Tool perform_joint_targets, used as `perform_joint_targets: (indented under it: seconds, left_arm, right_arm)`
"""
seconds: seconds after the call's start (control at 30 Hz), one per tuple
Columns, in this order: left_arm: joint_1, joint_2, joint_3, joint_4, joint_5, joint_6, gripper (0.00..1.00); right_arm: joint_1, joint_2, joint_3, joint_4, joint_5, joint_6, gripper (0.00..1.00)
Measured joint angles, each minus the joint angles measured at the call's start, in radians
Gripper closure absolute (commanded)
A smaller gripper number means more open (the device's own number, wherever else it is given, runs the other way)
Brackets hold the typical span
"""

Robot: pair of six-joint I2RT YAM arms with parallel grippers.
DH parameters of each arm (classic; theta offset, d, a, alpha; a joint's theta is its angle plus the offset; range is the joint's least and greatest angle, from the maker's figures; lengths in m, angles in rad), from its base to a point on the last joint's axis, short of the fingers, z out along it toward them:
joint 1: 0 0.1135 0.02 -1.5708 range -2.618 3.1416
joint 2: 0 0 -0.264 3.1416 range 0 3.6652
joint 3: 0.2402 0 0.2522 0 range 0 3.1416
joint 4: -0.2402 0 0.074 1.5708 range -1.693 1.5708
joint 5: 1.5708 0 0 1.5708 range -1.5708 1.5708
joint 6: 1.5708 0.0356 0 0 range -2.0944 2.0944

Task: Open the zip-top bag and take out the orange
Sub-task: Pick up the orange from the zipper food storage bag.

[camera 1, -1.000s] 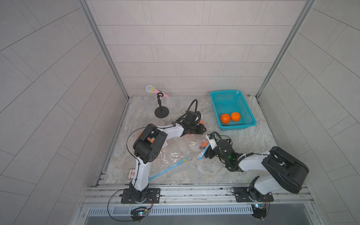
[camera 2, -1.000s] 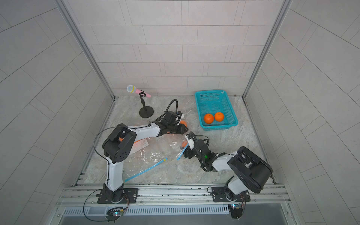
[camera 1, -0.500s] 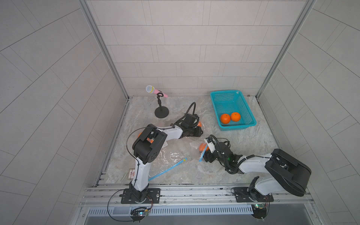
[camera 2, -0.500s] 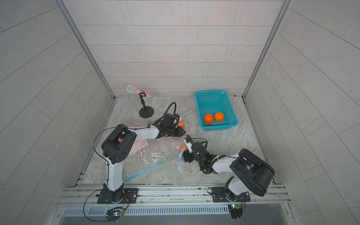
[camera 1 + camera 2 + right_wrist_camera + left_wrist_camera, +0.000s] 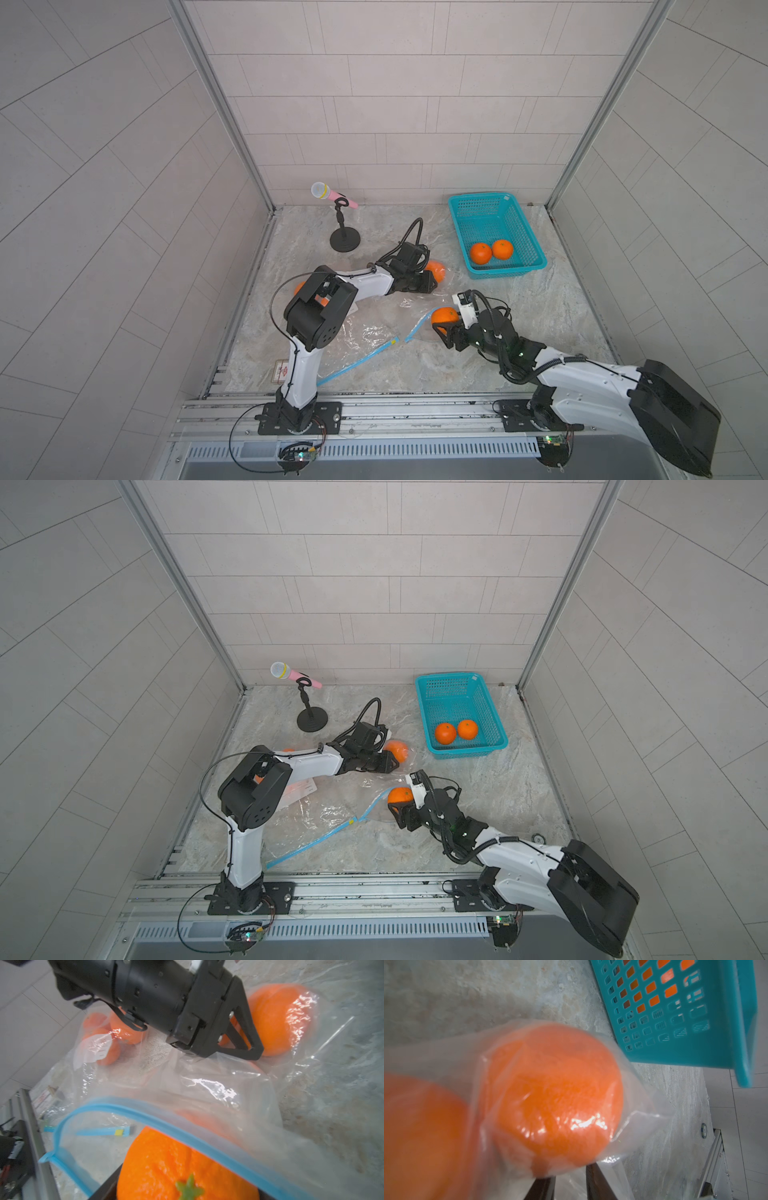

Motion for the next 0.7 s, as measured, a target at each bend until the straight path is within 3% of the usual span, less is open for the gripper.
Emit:
perform_joint_targets:
  seconds: [0.23,0.33,0.53,0.7]
  left_arm:
    - [0.001,0.008,0.021,0.017,-0.003,-0.002,0.67]
    - [0.006,-0.043,-0.064,0.081,-0.023,-0.021,0.51]
    - [0.01,-0.226,-0.239,0.148,-0.081,-0.037,0.44]
    - [-0.001,-0.298,-0.283,0.21,-0.09,-0.038,0.43]
  right_arm:
    - [-0.052,-0.135,-0.048,-0.04,-0.069,0.05,0.23]
    - [-0.055,-0.141,-0.04,-0.07,-0.07,0.047,0.25]
    - [-0.053,0.034,-0.019,-0.072,-0.001,-0.021,0.27]
    - [-0.051,0.198,0.029,-0.027,0.041,-0.076,0.26]
